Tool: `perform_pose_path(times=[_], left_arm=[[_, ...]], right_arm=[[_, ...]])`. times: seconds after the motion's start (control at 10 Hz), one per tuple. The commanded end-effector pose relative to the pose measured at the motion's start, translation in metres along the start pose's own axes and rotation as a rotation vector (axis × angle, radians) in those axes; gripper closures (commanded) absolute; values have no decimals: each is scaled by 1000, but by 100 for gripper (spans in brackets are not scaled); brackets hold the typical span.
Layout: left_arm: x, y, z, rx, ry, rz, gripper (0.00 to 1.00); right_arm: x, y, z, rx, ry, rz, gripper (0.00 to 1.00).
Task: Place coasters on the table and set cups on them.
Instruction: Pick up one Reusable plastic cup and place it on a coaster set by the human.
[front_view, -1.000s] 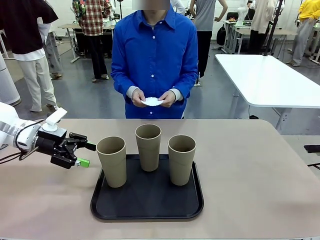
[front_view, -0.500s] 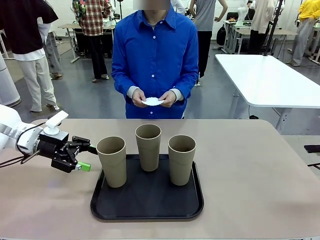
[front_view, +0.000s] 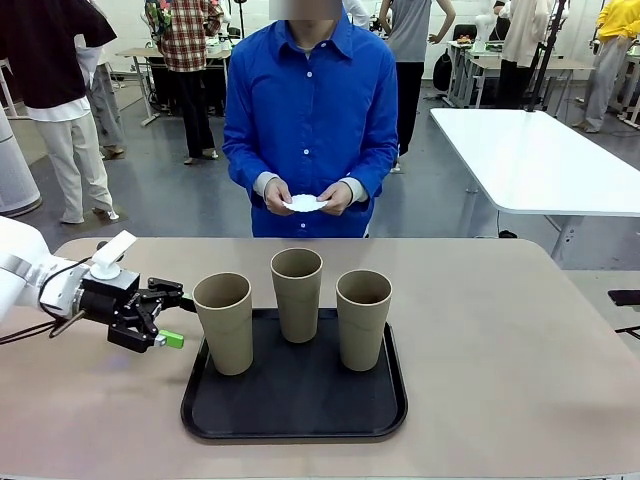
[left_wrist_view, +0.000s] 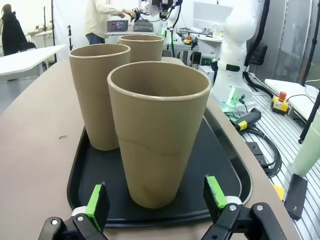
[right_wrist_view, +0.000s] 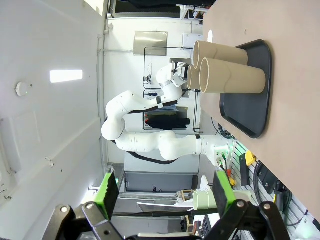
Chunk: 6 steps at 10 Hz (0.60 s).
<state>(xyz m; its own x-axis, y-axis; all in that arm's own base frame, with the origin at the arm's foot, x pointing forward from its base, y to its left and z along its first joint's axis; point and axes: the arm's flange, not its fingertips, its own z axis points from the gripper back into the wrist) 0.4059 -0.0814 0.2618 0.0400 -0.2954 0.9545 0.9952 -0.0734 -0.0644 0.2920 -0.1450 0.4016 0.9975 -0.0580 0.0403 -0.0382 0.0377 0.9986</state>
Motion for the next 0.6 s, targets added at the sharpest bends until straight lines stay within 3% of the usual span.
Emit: perform_pose_path(times=[0.0,0.5], left_arm=[[-7,2,-15,-16,-60,-34,0],[-6,12,-39,-39,-93,-46,0]], right_arm=[[1,1,0,11,-2,5,0],[1,1,0,11,-2,5,0]])
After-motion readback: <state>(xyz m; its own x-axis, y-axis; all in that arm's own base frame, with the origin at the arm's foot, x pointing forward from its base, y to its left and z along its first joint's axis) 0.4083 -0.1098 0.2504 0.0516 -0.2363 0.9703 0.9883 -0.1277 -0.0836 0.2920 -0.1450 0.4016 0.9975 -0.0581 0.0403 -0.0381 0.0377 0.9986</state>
